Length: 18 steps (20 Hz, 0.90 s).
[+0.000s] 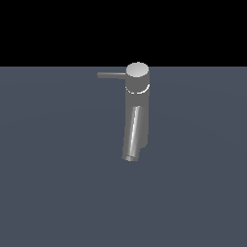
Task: Turn on the faucet by rotating a designated handle.
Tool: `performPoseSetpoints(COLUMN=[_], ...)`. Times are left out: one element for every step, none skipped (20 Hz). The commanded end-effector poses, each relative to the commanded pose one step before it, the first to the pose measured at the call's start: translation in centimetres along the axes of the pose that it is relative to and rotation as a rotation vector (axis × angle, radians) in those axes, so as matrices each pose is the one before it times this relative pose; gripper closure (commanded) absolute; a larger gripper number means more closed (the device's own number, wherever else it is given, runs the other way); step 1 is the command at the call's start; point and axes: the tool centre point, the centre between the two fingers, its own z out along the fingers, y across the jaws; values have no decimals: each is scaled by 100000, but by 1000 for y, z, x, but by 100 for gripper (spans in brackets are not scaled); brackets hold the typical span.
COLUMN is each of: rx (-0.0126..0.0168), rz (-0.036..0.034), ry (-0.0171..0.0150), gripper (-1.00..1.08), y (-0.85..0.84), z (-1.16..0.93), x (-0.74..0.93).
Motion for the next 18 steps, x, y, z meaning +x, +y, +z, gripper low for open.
performPoseSetpoints(rx=[0,15,52,89,123,158,193,228,264,300,336,372,409,445,482,519,555,589], rz=[0,64,202,344,477,612,747,884,1023,1162,1300,1441,1583,1726,1869,2012,2150,2284], ry=[0,22,65,111,154,198,242,286,331,377,422,467,514,561,608,655,701,746], gripper=[108,108,108,108,108,108,108,108,108,108,108,108,108,108,108,108,108,108], y=[1,-9,-21,-31,-45,-59,-73,-86,-99,-112,-127,-140,-154,-167,-181,-195,-209,-222], z=[0,11,31,51,72,93,114,135,156,177,198,220,241,263,284,306,327,348], x=[0,4,12,19,27,36,44,52,60,68,77,85,94,103,112,120,129,138])
